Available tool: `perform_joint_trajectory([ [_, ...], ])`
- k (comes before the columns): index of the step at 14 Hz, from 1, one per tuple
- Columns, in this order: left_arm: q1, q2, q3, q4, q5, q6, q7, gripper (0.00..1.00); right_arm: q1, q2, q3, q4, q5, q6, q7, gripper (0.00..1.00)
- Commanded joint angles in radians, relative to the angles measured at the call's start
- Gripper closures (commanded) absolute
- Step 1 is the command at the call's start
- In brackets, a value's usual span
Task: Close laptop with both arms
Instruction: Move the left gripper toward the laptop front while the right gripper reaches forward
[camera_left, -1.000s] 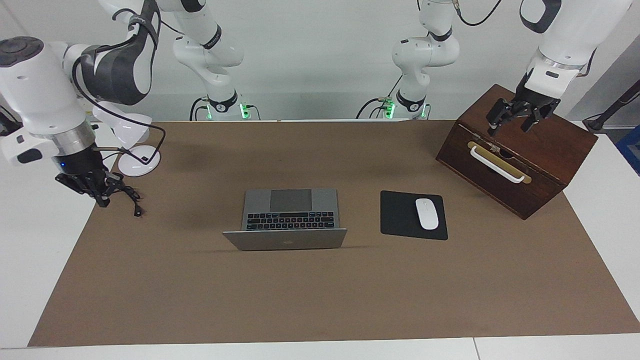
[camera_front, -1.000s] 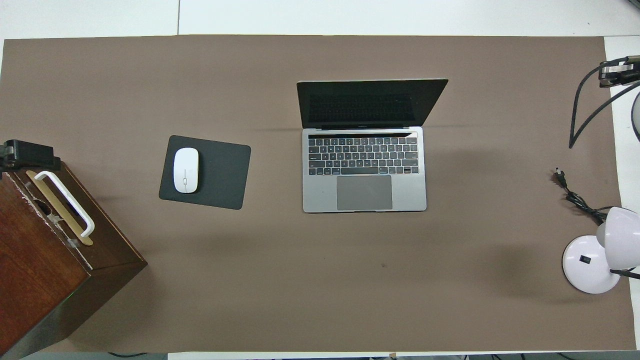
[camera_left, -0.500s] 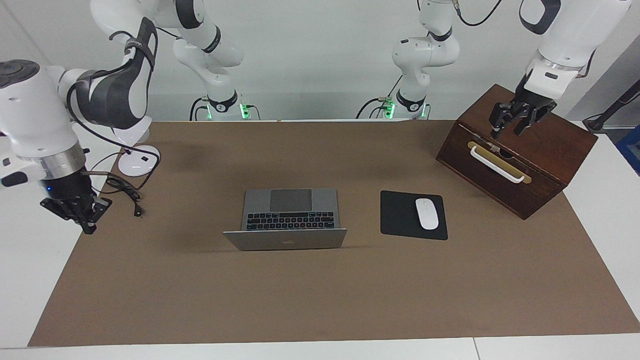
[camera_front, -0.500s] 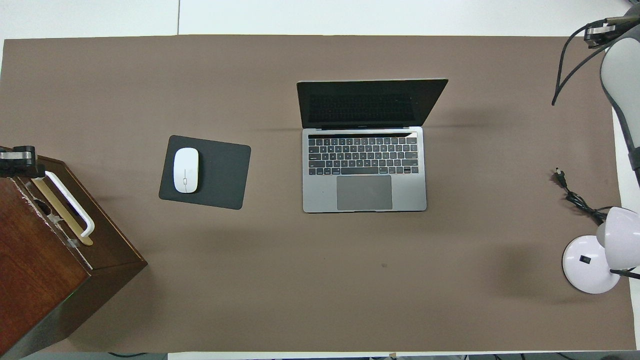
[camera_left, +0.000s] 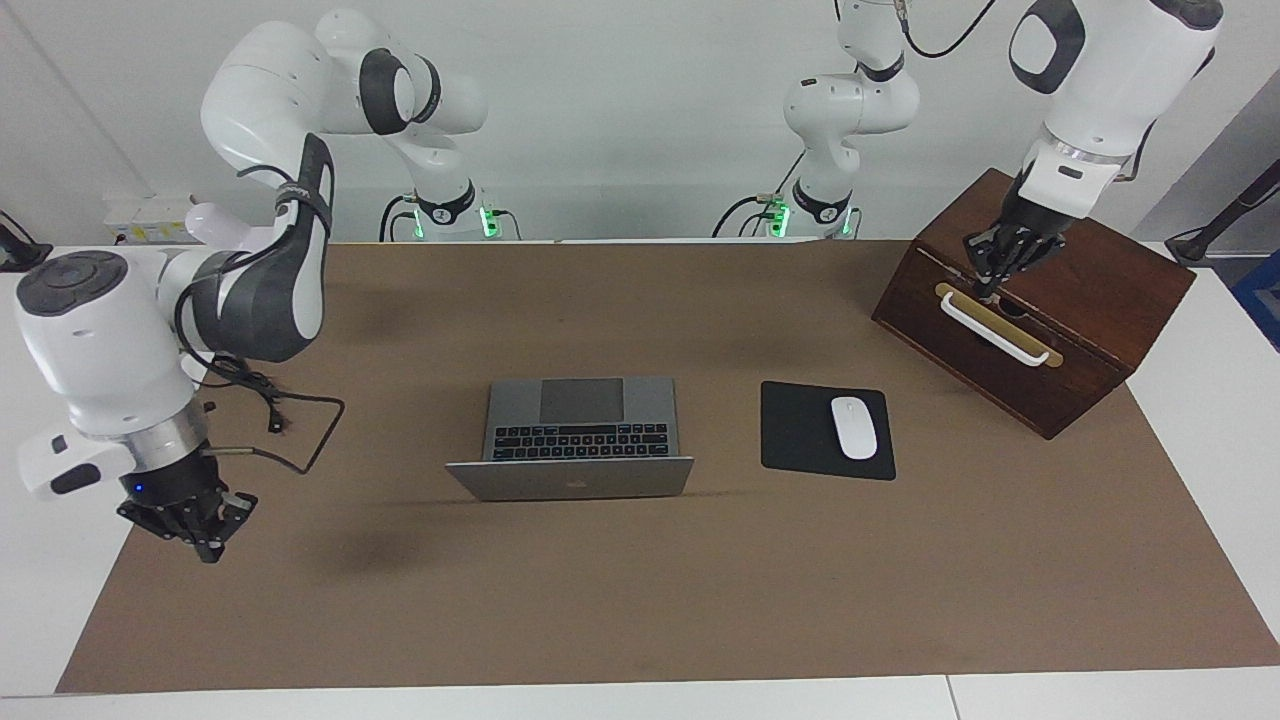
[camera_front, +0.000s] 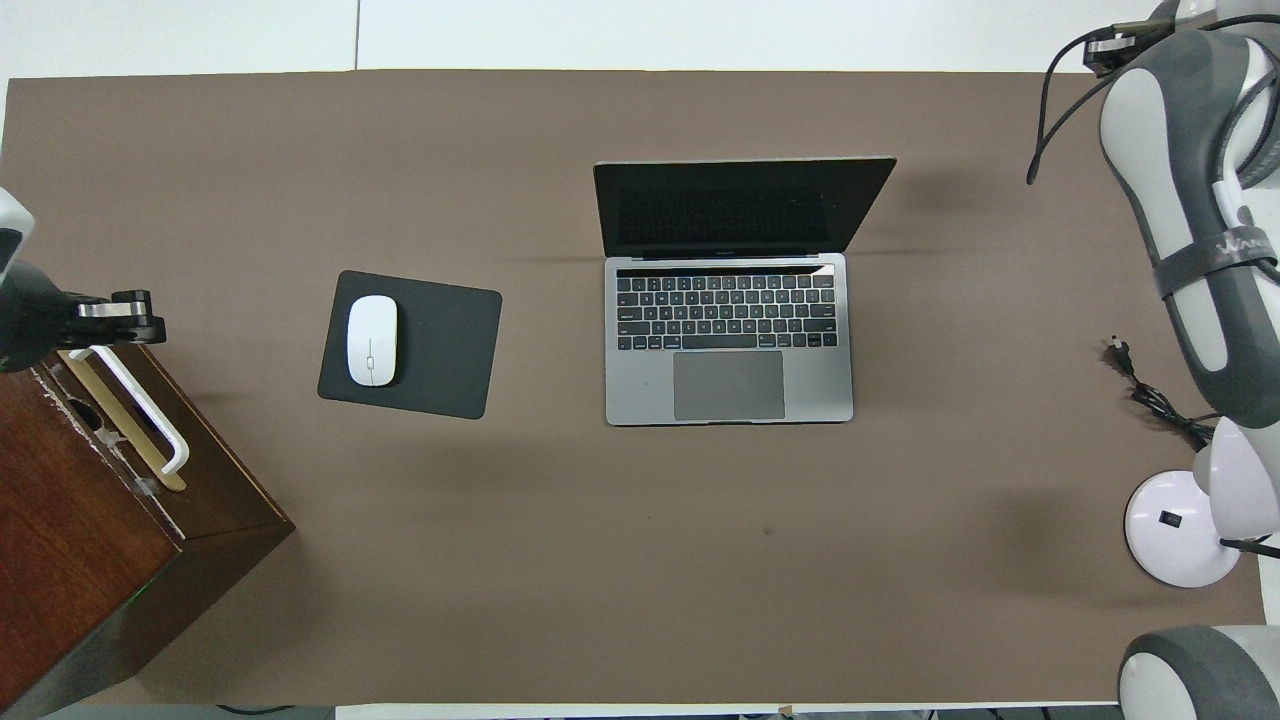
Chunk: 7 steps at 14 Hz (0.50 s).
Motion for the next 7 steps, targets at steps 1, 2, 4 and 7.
perform_joint_trajectory([
  [1, -0.083, -0.071, 0.009, -0.135, -0.022, 0.128, -0.067, 1.00, 0.039, 0.020, 0.006, 0.044, 0.001, -0.016, 0.025, 1.00],
  [2, -0.121, -0.071, 0.007, -0.161, -0.028, 0.176, -0.091, 1.00, 0.062, 0.019, 0.006, 0.044, 0.001, -0.016, 0.060, 1.00],
  [4, -0.181, -0.071, 0.007, -0.209, -0.040, 0.252, -0.107, 1.00, 0.103, 0.019, 0.006, 0.046, 0.001, 0.001, 0.181, 1.00],
  [7, -0.263, -0.071, 0.007, -0.292, -0.058, 0.397, -0.119, 1.00, 0.152, 0.017, 0.008, 0.046, 0.001, 0.038, 0.259, 1.00],
])
